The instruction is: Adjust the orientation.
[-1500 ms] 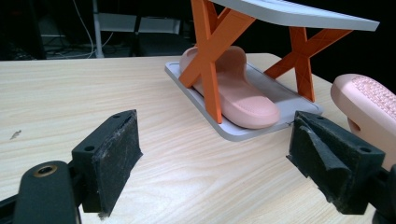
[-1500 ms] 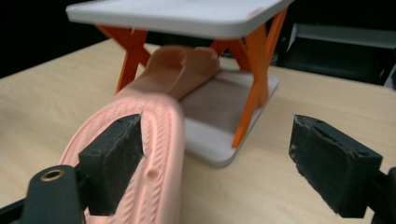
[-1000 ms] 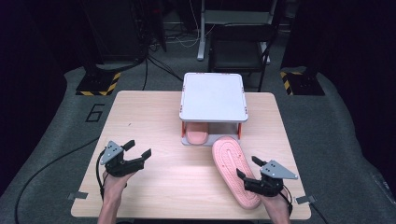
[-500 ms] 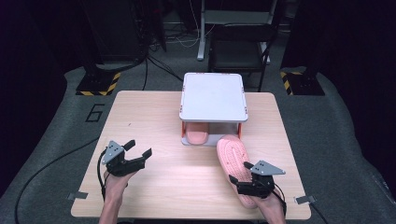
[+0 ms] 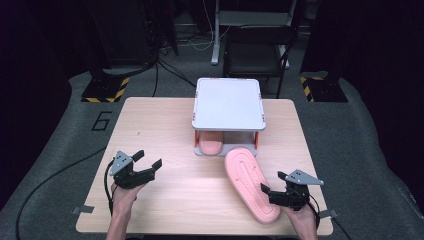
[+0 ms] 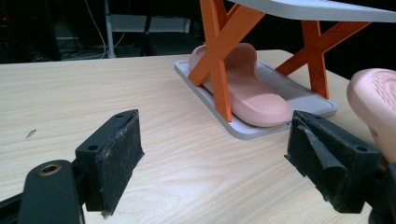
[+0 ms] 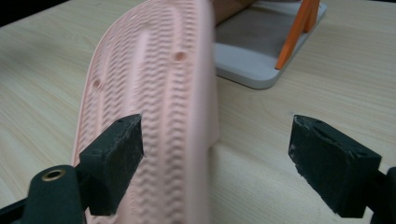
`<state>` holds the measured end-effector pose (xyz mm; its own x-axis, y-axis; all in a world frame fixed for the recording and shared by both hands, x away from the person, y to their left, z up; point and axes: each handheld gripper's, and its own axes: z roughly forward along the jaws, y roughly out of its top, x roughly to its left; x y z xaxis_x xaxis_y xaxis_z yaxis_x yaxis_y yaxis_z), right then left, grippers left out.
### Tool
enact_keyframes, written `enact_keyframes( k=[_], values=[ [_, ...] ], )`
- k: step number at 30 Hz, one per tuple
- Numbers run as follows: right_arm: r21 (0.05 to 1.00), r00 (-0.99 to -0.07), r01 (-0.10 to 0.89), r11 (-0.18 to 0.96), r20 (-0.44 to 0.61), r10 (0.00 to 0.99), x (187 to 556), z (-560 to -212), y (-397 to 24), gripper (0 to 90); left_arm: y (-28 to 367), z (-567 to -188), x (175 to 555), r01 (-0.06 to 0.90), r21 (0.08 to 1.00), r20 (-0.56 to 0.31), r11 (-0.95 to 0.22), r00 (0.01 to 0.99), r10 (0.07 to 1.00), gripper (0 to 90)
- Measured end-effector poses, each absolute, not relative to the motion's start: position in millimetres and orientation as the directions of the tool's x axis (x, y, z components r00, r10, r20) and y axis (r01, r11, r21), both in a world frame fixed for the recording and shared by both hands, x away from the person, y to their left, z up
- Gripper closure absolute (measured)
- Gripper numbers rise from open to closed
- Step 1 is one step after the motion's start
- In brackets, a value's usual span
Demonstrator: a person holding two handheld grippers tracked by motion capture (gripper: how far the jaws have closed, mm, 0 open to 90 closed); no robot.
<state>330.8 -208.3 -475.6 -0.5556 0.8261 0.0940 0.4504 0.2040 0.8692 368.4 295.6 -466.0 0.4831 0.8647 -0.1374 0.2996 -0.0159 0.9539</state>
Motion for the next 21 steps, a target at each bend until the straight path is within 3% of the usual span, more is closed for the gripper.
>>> enact_keyframes(
  k=[7, 13, 21],
  values=[
    [0.887, -0.610, 0.386, 0.253, 0.040, 0.792, 329.1, -463.3, -183.2, 20.2, 293.0, -466.2, 368.4, 0.295, 0.956, -0.138, -0.013, 0.485, 0.863, 17.7],
    [0.856, -0.652, 0.403, 0.323, 0.020, 0.758, 332.0, -473.0, -159.1, 24.9, 295.1, -464.7, 367.1, 0.299, 0.954, -0.139, -0.015, 0.487, 0.862, 17.9],
    [0.861, -0.670, 0.420, 0.287, 0.081, 0.738, 333.1, -476.8, -154.7, 23.8, 295.7, -462.6, 365.0, 0.294, 0.955, -0.127, -0.027, 0.493, 0.861, 18.3]
  ],
)
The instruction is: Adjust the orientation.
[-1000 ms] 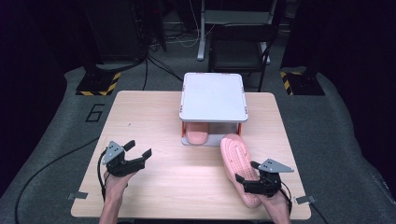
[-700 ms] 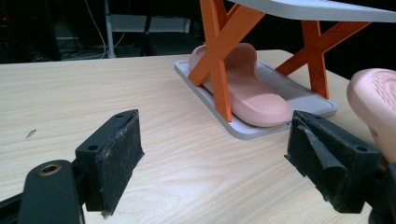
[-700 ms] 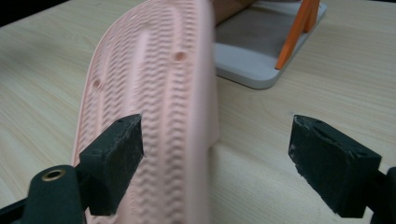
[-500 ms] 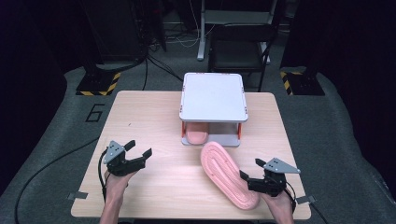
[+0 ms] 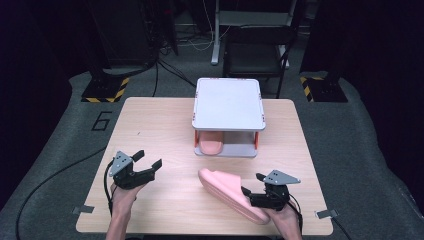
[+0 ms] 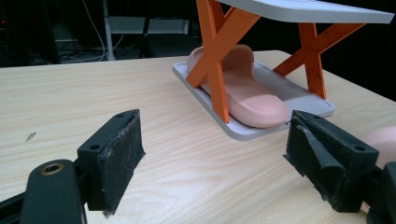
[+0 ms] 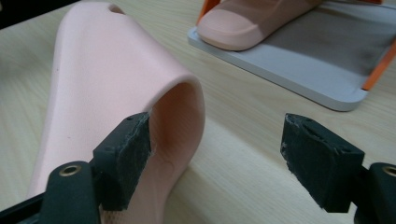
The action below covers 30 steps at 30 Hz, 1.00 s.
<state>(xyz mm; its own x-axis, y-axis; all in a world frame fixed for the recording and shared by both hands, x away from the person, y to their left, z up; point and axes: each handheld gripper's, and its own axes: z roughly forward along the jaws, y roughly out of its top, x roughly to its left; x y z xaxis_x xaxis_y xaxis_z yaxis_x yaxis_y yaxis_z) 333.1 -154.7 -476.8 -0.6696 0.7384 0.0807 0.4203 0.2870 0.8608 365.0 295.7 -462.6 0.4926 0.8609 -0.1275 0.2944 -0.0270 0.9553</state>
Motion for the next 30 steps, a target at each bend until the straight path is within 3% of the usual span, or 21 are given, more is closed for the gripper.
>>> enact_keyframes(
  k=[15, 27, 30],
  values=[
    [0.826, -0.759, 0.418, 0.379, 0.089, 0.645, 323.2, -487.9, -124.6, 21.8, 294.7, -460.2, 360.6, 0.290, 0.956, -0.115, -0.042, 0.502, 0.857, 19.0],
    [0.866, -0.834, 0.351, 0.356, 0.116, 0.539, 301.1, -482.8, -134.4, 26.8, 296.8, -458.6, 359.8, 0.284, 0.958, -0.119, -0.031, 0.497, 0.859, 19.2],
    [0.870, -0.870, 0.331, 0.366, 0.131, 0.475, 295.1, -487.6, -133.6, 32.7, 295.3, -459.2, 360.8, 0.285, 0.958, -0.121, -0.029, 0.495, 0.860, 19.2]
  ],
)
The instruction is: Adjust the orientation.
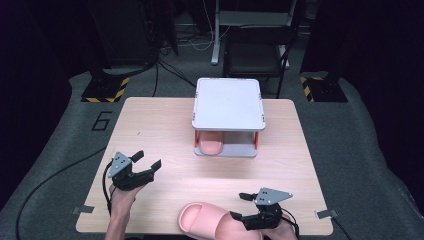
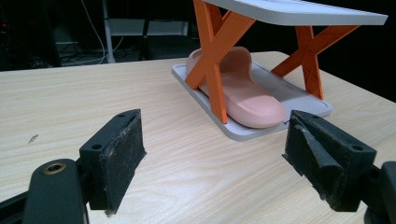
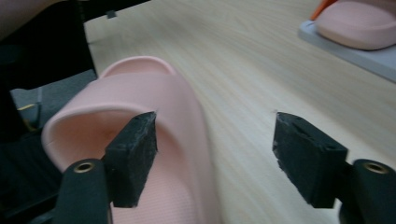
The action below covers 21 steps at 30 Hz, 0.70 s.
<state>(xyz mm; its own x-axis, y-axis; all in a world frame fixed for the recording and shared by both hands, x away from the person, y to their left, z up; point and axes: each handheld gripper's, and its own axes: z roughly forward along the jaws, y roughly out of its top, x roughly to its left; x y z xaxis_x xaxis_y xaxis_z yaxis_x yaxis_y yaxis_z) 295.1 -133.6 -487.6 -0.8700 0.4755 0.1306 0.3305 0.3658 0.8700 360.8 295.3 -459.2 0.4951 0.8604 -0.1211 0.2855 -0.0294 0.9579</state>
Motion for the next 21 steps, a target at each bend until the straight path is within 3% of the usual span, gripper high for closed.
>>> enact_keyframes(
  k=[5, 10, 11, 12, 13, 14, 21],
  values=[
    [0.857, -0.897, 0.319, 0.405, 0.135, 0.421, 294.0, -495.1, -122.6, 40.2, 293.3, -459.0, 361.1, 0.275, 0.961, -0.121, -0.023, 0.496, 0.860, 19.2],
    [0.814, -0.923, 0.281, 0.509, 0.085, 0.375, 298.7, -502.6, -96.1, 53.7, 295.6, -459.0, 361.4, 0.282, 0.959, -0.124, -0.022, 0.491, 0.862, 19.3],
    [0.814, -0.923, 0.281, 0.509, 0.085, 0.375, 298.7, -502.6, -96.1, 53.7, 295.6, -459.0, 361.4, 0.282, 0.959, -0.124, -0.022, 0.491, 0.862, 19.2],
    [0.801, -0.923, 0.278, 0.530, 0.069, 0.379, 303.2, -504.5, -88.9, 62.2, 297.0, -458.7, 361.0, 0.282, 0.959, -0.122, -0.025, 0.493, 0.862, 19.3],
    [0.801, -0.923, 0.278, 0.530, 0.069, 0.379, 303.2, -504.5, -88.9, 62.2, 297.0, -458.7, 361.0, 0.282, 0.959, -0.122, -0.025, 0.493, 0.862, 19.3],
    [0.791, -0.924, 0.277, 0.545, 0.064, 0.376, 307.4, -504.4, -86.1, 68.3, 298.3, -458.7, 360.5, 0.282, 0.959, -0.124, -0.021, 0.488, 0.864, 19.3],
    [0.779, -0.902, 0.282, 0.559, 0.018, 0.431, 318.7, -500.9, -87.6, 76.9, 300.4, -459.1, 360.7, 0.281, 0.959, -0.123, -0.021, 0.483, 0.867, 19.4]
  ],
)
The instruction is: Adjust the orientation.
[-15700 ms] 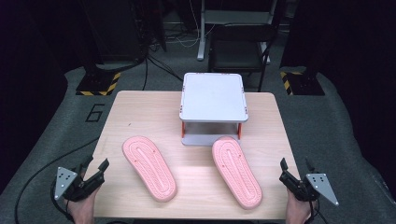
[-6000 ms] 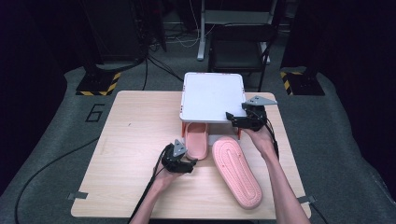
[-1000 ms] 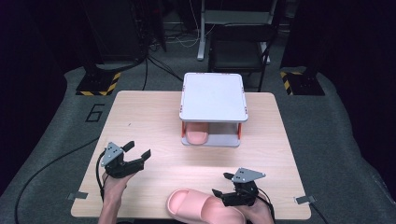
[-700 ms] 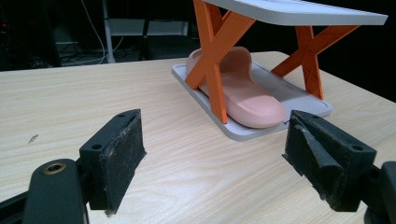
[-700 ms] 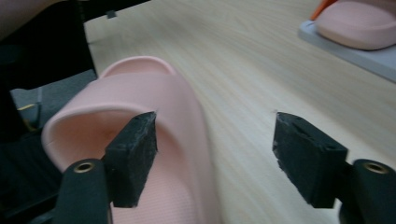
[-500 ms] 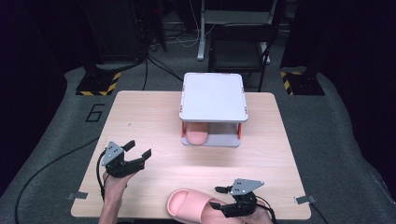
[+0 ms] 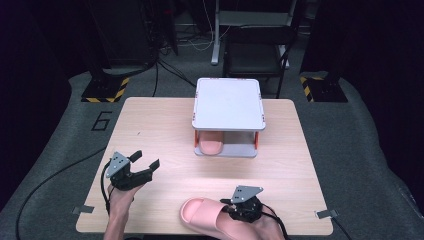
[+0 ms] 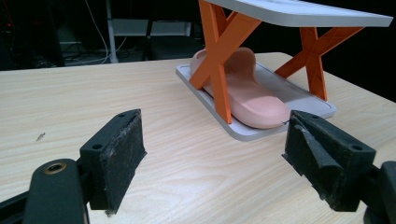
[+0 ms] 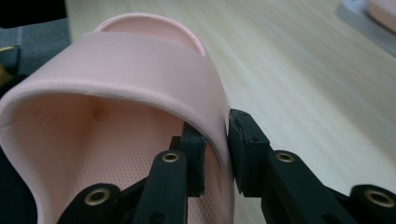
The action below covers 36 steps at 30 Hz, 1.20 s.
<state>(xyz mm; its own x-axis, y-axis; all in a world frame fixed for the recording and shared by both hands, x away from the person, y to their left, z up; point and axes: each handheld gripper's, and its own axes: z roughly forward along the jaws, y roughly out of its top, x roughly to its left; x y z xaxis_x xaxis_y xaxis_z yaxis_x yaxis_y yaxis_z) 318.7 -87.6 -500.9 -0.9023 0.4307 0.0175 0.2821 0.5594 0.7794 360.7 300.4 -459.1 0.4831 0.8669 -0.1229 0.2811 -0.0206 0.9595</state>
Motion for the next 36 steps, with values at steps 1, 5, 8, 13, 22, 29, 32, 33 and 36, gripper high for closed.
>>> enact_keyframes(
  k=[1, 5, 8, 13, 22, 29, 32, 33, 36],
  values=[
    [0.780, -0.893, 0.288, 0.556, 0.009, 0.450, 321.5, -500.7, -88.8, 77.7, 300.1, -458.9, 360.7, 0.284, 0.958, -0.124, -0.023, 0.486, 0.865, 19.4],
    [0.792, -0.846, 0.320, 0.520, -0.008, 0.533, 339.0, -498.6, -97.6, 78.6, 298.7, -459.3, 361.2, 0.282, 0.959, -0.121, -0.024, 0.486, 0.865, 19.4],
    [0.806, -0.797, 0.345, 0.480, -0.019, 0.604, 353.7, -495.5, -103.3, 78.5, 298.1, -459.4, 361.6, 0.283, 0.959, -0.120, -0.025, 0.483, 0.867, 19.4],
    [0.820, -0.750, 0.362, 0.443, -0.026, 0.661, 381.9, -490.0, -109.6, 77.5, 298.2, -459.5, 362.0, 0.287, 0.957, -0.120, -0.029, 0.488, 0.864, 19.4],
    [0.814, -0.707, 0.407, 0.415, -0.007, 0.707, 403.4, -496.8, -101.0, 74.3, 300.6, -459.3, 361.1, 0.292, 0.956, -0.120, -0.032, 0.486, 0.866, 19.5],
    [0.822, -0.702, 0.436, 0.367, 0.055, 0.710, 402.7, -494.9, -110.0, 53.6, 295.9, -460.5, 360.2, 0.290, 0.956, -0.118, -0.035, 0.495, 0.861, 19.7],
    [0.827, -0.704, 0.426, 0.367, 0.048, 0.709, 398.9, -490.0, -118.5, 47.7, 288.7, -461.9, 361.8, 0.288, 0.956, -0.104, -0.057, 0.513, 0.852, 19.7],
    [0.830, -0.701, 0.427, 0.359, 0.052, 0.712, 397.0, -489.0, -122.1, 47.0, 287.0, -462.1, 362.2, 0.292, 0.955, -0.107, -0.057, 0.514, 0.851, 19.7],
    [0.834, -0.699, 0.424, 0.352, 0.054, 0.713, 392.7, -487.6, -132.0, 47.2, 285.2, -462.2, 362.6, 0.295, 0.954, -0.112, -0.054, 0.517, 0.849, 19.7]
  ],
)
